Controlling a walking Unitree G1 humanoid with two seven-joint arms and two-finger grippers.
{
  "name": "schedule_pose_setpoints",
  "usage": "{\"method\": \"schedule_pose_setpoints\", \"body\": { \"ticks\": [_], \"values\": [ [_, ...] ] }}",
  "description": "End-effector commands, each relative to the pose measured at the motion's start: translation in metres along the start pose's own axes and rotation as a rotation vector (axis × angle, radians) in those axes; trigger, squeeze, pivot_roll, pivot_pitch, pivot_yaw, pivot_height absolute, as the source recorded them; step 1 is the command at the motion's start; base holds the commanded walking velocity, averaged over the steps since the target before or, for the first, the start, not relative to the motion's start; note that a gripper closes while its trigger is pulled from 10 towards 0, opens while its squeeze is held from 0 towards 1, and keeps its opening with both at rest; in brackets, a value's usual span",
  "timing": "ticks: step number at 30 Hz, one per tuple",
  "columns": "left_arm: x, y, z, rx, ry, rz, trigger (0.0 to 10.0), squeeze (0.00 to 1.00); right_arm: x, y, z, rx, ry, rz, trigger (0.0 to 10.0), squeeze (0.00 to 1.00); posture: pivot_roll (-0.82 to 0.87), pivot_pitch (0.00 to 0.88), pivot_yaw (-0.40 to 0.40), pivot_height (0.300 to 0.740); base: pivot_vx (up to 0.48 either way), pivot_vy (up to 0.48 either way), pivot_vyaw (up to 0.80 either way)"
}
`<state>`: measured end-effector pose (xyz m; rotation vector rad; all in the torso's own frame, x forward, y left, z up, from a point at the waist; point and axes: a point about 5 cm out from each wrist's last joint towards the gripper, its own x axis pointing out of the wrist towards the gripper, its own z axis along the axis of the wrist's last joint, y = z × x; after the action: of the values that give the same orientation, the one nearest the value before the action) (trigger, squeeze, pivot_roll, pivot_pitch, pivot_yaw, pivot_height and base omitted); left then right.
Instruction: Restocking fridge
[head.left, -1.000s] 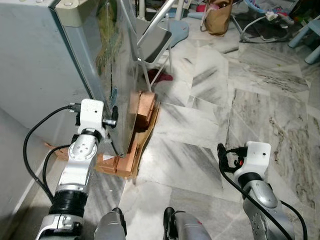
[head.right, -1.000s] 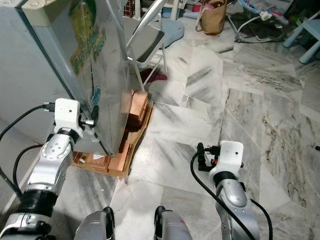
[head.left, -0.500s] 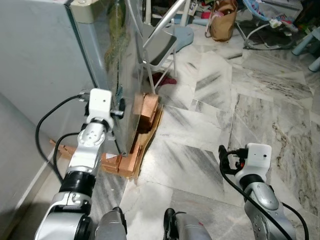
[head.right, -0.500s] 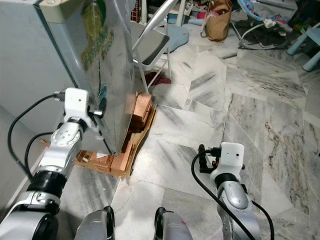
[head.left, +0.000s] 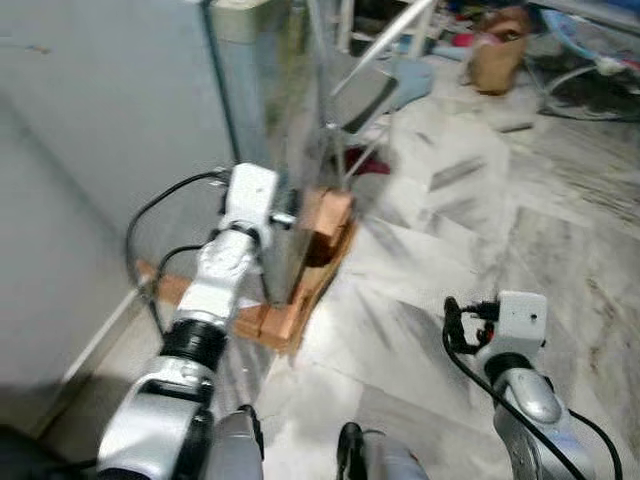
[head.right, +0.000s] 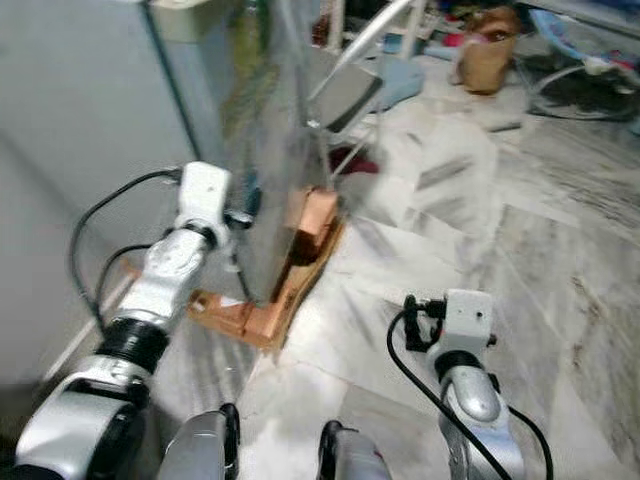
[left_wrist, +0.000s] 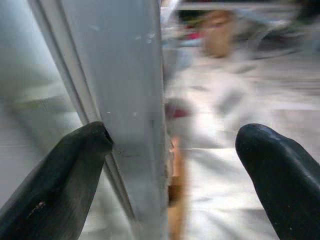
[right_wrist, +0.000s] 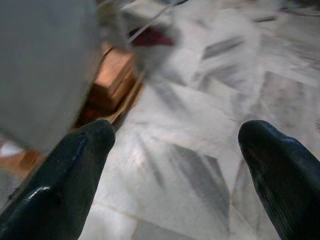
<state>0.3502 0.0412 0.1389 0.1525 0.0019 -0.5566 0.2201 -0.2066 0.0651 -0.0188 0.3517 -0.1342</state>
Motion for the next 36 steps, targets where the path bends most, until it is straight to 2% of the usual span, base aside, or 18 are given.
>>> {"method": "schedule_pose_setpoints", "body": {
  "ticks": [1, 2, 3, 5, 8, 13, 14, 16, 17, 19, 21, 22, 24, 28, 29, 30, 36],
  "values": [
    [0.013, -0.084, 0.075, 0.137, -0.273, -0.388, 10.0, 0.00, -0.001, -0.002, -0.013, -0.001, 0.070, -0.020, 10.0, 0.00, 0.00, 0.141, -0.029, 0.740, 0.000, 0.000, 0.00],
    [0.011, -0.105, 0.088, 0.114, -0.326, -0.454, 10.0, 0.00, -0.001, 0.000, -0.012, 0.007, 0.068, -0.016, 10.0, 0.00, 0.00, 0.138, -0.026, 0.740, 0.000, 0.000, 0.00],
    [0.010, -0.112, 0.092, 0.109, -0.343, -0.474, 10.0, 0.00, 0.000, 0.001, -0.012, 0.008, 0.066, -0.013, 10.0, 0.00, 0.00, 0.137, -0.026, 0.740, 0.000, 0.000, 0.00],
    [0.010, -0.116, 0.095, 0.106, -0.356, -0.477, 10.0, 0.00, 0.000, 0.002, -0.011, 0.007, 0.062, -0.007, 10.0, 0.00, 0.00, 0.135, -0.024, 0.740, 0.000, 0.000, 0.00],
    [0.017, -0.111, 0.089, 0.123, -0.341, -0.415, 10.0, 0.00, -0.001, 0.004, -0.011, 0.013, 0.052, 0.006, 10.0, 0.00, 0.00, 0.132, -0.022, 0.740, 0.000, 0.000, 0.00],
    [0.025, -0.077, 0.083, 0.127, -0.310, -0.283, 10.0, 0.00, -0.002, 0.010, -0.007, 0.009, 0.011, 0.046, 10.0, 0.00, 0.00, 0.123, -0.018, 0.740, 0.000, 0.000, 0.00],
    [0.025, -0.077, 0.083, 0.127, -0.310, -0.283, 10.0, 0.00, -0.002, 0.010, -0.007, 0.009, 0.011, 0.046, 10.0, 0.00, 0.00, 0.123, -0.018, 0.740, 0.000, 0.000, 0.00],
    [0.016, -0.052, 0.076, 0.138, -0.290, -0.237, 10.0, 0.00, 0.000, 0.011, -0.008, 0.012, 0.016, 0.043, 10.0, 0.00, 0.01, 0.117, -0.015, 0.740, 0.000, 0.000, 0.00],
    [0.016, -0.052, 0.076, 0.138, -0.290, -0.237, 10.0, 0.00, 0.000, 0.011, -0.008, 0.012, 0.016, 0.043, 10.0, 0.00, 0.01, 0.117, -0.015, 0.740, 0.000, 0.000, 0.00],
    [0.003, -0.024, 0.053, 0.118, -0.247, -0.188, 10.0, 0.00, 0.000, 0.011, -0.005, 0.007, -0.007, 0.028, 10.0, 0.00, 0.01, 0.130, -0.011, 0.740, 0.000, 0.000, 0.00],
    [-0.002, -0.016, 0.045, 0.105, -0.232, -0.162, 10.0, 0.00, 0.000, 0.011, -0.003, 0.004, -0.019, 0.020, 10.0, 0.00, 0.01, 0.134, -0.011, 0.740, 0.000, 0.000, 0.00],
    [-0.014, -0.002, 0.030, 0.094, -0.191, -0.115, 10.0, 0.00, 0.000, 0.011, -0.001, -0.008, -0.034, 0.019, 10.0, 0.00, 0.01, 0.125, -0.011, 0.740, 0.000, -0.368, 0.00],
    [-0.028, 0.009, 0.015, 0.102, -0.151, -0.077, 10.0, 0.00, 0.001, 0.012, 0.000, -0.011, -0.036, 0.020, 10.0, 0.00, 0.01, 0.126, -0.013, 0.740, 0.000, -0.409, 0.00],
    [-0.051, 0.026, -0.007, 0.073, -0.081, 0.009, 10.0, 0.00, 0.002, 0.013, -0.001, -0.014, -0.034, 0.028, 10.0, 0.00, 0.02, 0.128, -0.022, 0.740, 0.000, -0.417, 0.00],
    [-0.051, 0.026, -0.007, 0.073, -0.081, 0.009, 10.0, 0.00, 0.002, 0.013, -0.001, -0.014, -0.034, 0.028, 10.0, 0.00, 0.02, 0.128, -0.022, 0.740, 0.000, -0.424, 0.00],
    [-0.060, 0.031, -0.012, 0.084, -0.067, 0.030, 10.0, 0.00, 0.003, 0.012, -0.001, -0.016, -0.036, 0.028, 10.0, 0.00, 0.02, 0.128, -0.026, 0.740, 0.334, -0.341, 0.00],
    [-0.085, 0.041, -0.022, 0.100, -0.024, 0.100, 10.0, 0.00, 0.004, 0.010, 0.001, -0.040, -0.041, 0.028, 10.0, 0.00, 0.03, 0.132, -0.033, 0.740, 0.343, -0.332, -0.07]
  ]
}}
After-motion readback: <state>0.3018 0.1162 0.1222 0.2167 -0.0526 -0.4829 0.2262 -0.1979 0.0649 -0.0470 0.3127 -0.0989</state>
